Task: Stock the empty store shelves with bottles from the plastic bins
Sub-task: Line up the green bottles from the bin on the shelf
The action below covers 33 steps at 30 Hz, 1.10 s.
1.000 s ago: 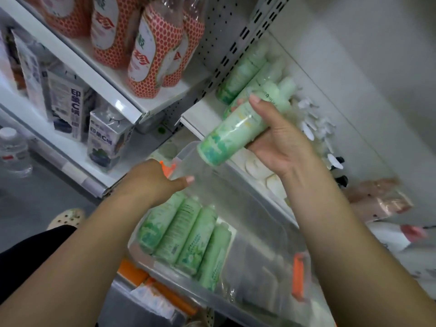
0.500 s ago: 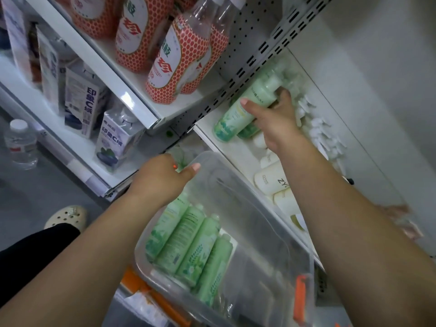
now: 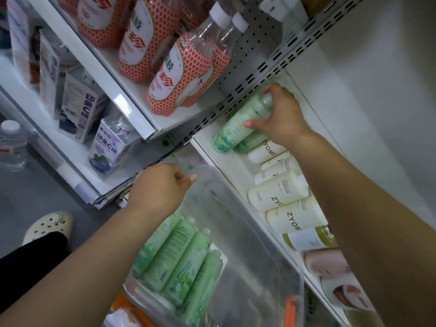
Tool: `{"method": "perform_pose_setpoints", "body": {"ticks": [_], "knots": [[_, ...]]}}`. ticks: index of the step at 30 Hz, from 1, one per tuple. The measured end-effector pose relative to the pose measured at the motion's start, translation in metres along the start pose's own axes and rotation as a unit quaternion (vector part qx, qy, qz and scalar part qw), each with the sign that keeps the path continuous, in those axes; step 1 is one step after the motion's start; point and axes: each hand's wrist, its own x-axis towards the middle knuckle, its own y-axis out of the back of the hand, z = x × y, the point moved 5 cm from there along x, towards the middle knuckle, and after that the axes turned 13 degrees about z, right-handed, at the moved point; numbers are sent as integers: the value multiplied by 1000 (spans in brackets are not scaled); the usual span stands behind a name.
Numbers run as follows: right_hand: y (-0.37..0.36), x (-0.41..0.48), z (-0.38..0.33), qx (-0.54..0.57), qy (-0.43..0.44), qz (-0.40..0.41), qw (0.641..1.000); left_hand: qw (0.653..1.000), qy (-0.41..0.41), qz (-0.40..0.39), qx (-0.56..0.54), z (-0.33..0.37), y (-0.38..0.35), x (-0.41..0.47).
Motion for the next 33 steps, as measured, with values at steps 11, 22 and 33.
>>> {"method": "perform_pose_setpoints", "body": {"ticks": [11,22,33], "knots": [[-20,44,17,-158,0,4,987,999,19,15,-28,4,-4,10],[-26,46,22,-151,-20,27,988,999,28,4,-36,9,-8,10],[-14,-37,-3,-120,58,134,982,999,26,12,-31,3,0,12]]}}
